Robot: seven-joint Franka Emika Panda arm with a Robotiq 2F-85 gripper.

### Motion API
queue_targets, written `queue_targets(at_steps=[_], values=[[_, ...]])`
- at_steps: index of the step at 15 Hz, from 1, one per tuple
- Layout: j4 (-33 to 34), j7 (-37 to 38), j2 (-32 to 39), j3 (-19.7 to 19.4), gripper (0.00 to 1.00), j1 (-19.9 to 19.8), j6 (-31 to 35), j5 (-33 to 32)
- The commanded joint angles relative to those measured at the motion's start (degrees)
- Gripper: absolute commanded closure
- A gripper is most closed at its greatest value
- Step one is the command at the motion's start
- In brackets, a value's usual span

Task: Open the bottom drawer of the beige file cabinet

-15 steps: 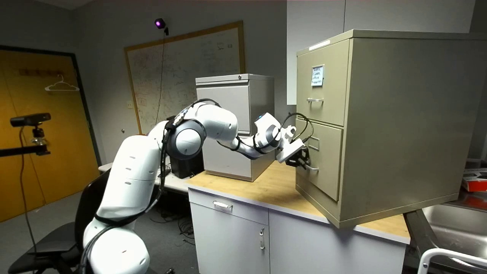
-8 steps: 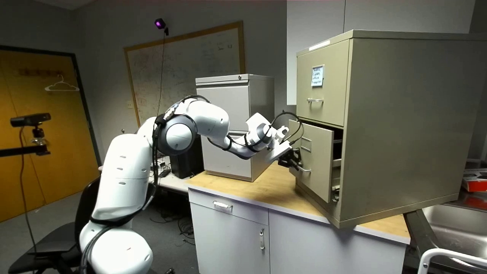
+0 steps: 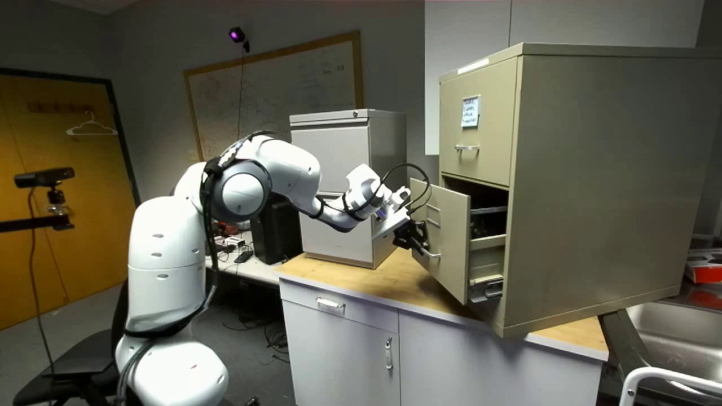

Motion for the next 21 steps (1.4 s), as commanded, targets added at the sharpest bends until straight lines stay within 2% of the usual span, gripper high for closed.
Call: queue_targets(at_steps=[1, 7, 8, 10, 11, 12, 13, 21], values=[[-8.5, 10.9, -5.0, 3.7, 0.95, 2.2, -5.8, 2.0], [-12.3, 22.2, -9.9, 8.6, 0.95, 3.9, -17.0, 5.0], [-15.4, 14.6, -11.8, 9.4, 0.95, 3.7, -10.5, 5.3], [-18.5, 14.3, -14.5, 10.7, 0.95, 4.2, -11.2, 5.8], [-17.7, 23.7, -14.7, 11.8, 0.95, 4.4, -19.0, 6.4], [-18.7, 25.2, -15.7, 12.3, 0.95, 4.4, -19.4, 7.0], [-21.3, 17.4, -17.2, 12.4, 0.95, 4.6, -12.6, 6.9], [-29.3, 14.6, -23.8, 15.1, 0.95, 5.7, -10.0, 7.6]])
